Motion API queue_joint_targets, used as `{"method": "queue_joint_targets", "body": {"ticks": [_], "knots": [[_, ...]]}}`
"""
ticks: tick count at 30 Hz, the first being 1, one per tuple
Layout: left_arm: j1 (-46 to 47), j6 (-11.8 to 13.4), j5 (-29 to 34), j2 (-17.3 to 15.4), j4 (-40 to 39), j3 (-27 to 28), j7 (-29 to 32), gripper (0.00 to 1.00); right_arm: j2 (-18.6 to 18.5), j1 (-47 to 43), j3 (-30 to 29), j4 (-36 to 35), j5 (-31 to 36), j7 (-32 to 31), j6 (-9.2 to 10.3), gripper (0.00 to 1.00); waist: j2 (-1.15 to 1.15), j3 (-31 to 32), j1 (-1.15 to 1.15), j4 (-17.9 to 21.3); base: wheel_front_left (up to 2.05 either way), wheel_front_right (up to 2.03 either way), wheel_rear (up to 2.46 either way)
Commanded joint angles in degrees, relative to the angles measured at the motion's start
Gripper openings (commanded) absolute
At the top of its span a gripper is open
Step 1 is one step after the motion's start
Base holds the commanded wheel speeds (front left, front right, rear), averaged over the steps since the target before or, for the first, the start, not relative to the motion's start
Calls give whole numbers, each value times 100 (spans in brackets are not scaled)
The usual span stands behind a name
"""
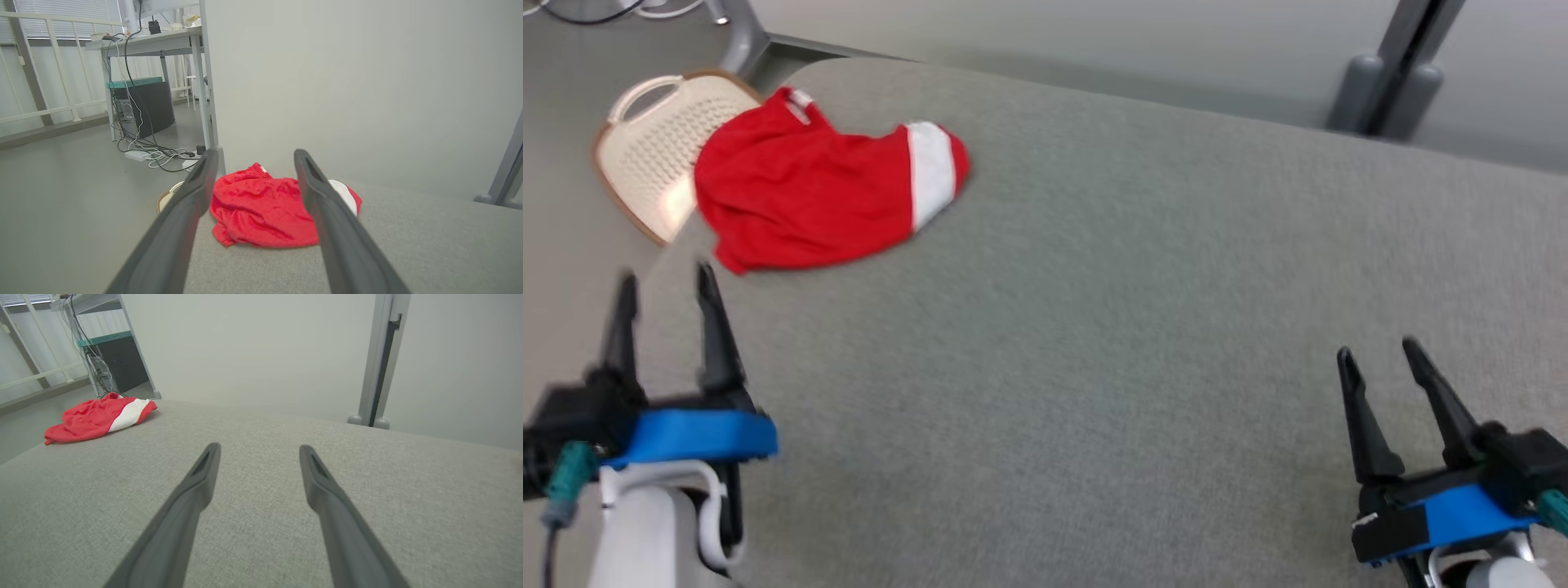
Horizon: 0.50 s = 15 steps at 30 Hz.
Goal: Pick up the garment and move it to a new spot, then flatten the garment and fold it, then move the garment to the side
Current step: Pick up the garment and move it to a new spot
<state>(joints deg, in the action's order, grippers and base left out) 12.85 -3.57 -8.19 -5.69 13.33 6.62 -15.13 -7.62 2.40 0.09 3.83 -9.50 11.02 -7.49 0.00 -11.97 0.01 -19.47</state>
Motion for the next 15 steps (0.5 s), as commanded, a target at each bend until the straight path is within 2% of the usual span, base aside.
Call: {"method": "queue_joint_targets", "body": {"ticks": [1, 8, 15], "knots": [[311, -3, -55, -69, -35, 100, -1, 100, -72, 121, -11, -113, 38, -44, 0, 100, 0, -150, -1, 85, 0, 0, 0], [1753, -36, -136, -517, 120, 470, 1, 100, -304, 457, -79, -884, 143, -309, -1, 100, 0, -1114, -1, 626, 0, 0, 0], [3058, -86, -306, -968, 1049, 805, 0, 100, -542, 498, -299, -1727, 266, -589, -1, 100, 0, -2001, -1, 992, 0, 0, 0]]}}
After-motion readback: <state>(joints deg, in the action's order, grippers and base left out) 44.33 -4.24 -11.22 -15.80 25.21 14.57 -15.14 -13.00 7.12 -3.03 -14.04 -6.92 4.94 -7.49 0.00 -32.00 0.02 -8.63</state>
